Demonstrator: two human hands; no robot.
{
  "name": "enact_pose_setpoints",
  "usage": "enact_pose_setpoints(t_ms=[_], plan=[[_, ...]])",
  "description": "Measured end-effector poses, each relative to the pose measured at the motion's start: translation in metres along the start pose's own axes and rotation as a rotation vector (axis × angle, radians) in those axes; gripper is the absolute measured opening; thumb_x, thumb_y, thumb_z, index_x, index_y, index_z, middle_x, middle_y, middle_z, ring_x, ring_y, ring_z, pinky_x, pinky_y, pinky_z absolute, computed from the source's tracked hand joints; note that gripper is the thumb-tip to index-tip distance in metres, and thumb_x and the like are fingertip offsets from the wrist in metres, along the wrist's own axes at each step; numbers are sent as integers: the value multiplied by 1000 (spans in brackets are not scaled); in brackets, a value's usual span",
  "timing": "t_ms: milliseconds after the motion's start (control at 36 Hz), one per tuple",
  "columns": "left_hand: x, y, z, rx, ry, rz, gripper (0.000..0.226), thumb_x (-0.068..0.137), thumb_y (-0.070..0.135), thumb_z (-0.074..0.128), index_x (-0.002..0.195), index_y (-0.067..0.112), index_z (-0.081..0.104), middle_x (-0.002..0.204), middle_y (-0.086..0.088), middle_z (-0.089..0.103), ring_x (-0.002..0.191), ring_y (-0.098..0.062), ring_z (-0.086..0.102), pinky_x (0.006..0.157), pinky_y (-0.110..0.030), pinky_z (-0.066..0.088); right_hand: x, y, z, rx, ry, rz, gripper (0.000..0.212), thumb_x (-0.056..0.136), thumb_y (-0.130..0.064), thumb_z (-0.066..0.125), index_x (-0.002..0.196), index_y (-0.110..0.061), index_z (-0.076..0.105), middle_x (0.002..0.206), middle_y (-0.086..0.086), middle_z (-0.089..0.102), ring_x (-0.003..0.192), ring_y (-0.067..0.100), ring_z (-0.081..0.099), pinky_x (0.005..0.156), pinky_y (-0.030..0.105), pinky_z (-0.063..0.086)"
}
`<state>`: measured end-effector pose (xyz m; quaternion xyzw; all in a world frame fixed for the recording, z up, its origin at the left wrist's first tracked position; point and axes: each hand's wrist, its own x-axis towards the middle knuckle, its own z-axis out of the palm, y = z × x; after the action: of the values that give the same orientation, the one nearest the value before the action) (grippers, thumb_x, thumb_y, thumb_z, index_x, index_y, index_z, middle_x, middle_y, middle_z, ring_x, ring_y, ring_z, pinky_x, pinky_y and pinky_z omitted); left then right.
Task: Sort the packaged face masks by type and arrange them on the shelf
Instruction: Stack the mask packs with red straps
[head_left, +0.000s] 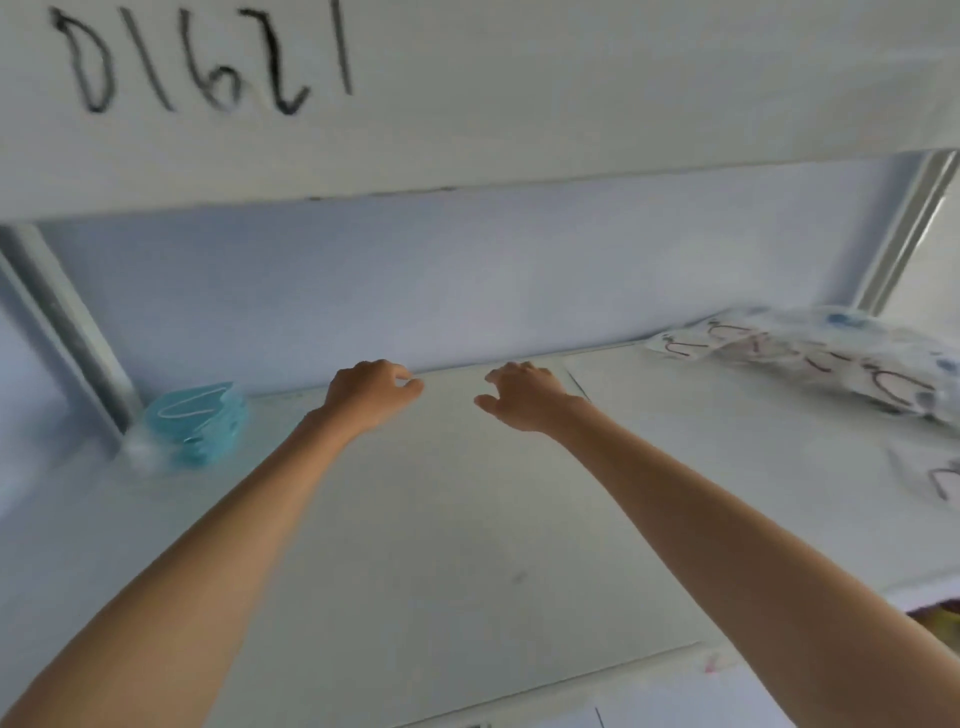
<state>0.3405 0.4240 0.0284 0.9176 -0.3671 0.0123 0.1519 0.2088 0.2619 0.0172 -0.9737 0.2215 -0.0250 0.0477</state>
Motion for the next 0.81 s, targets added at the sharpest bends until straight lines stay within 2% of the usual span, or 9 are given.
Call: enact_pose_setpoints(t_ms=[222,333,417,806], plan=[[-19,119,29,-35,38,-18,44,96,52,44,129,29,61,114,-5,70,106,-24,64,85,-28,42,-49,114,-20,-52,37,8,52,98,-46,34,140,-16,43,144,8,44,132,27,38,107,39,26],[-29,166,39,-23,46,-14,44,96,51,42,130,29,60,130,1,63,120,-23,57,97,-30,42,-71,157,-26,-51,53,-17,52,98,-47,34,139,-16,44,144,7,43,133,26,36,108,38,25],[-36,195,47,-8,32,11,43,97,49,41,130,28,60,138,5,57,125,-21,53,100,-30,39,-88,182,-25,-26,48,-20,53,98,-47,35,141,-17,41,147,6,39,136,25,32,111,39,22],[-13,327,104,33,-7,225,46,97,50,42,130,24,61,139,5,56,127,-19,50,102,-31,36,-122,297,-19,74,98,132,53,97,-47,39,142,-19,41,148,3,39,137,25,32,111,38,22]])
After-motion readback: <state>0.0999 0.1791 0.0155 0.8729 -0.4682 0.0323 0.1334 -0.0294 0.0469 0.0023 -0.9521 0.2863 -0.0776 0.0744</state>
